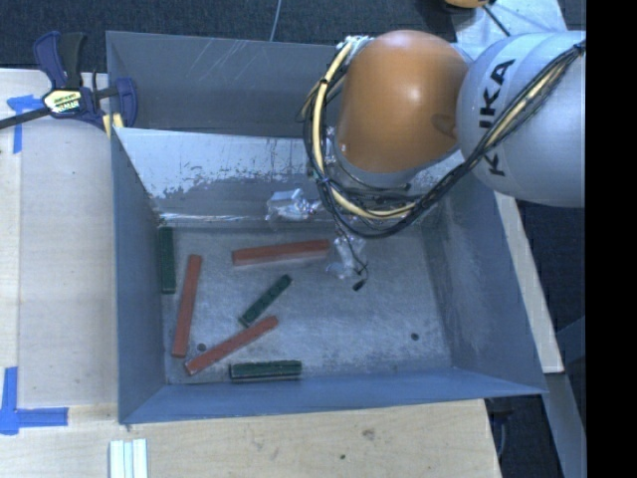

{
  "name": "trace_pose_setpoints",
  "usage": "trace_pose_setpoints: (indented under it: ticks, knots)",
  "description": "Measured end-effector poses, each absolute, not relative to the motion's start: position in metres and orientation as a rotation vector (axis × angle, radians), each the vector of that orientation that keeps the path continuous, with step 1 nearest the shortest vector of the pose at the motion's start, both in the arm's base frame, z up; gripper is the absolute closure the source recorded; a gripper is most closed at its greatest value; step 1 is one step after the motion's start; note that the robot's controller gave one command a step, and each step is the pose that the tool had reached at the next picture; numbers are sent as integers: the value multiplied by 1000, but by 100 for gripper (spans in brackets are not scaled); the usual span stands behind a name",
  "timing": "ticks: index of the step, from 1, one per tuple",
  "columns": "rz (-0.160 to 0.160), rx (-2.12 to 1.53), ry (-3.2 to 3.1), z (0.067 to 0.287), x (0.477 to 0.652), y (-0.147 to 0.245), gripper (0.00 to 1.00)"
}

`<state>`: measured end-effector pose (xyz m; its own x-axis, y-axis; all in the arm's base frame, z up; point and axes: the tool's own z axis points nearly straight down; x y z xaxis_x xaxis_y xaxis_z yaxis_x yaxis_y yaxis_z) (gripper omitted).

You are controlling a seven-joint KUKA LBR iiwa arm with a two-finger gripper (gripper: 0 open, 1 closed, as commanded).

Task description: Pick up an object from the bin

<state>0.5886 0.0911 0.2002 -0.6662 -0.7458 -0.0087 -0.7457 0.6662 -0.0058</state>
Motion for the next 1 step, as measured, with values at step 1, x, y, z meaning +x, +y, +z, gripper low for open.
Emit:
trace_pose_setpoints:
  ticks: [1]
  knots:
    - [-2,-1386,2811,133,586,97,0]
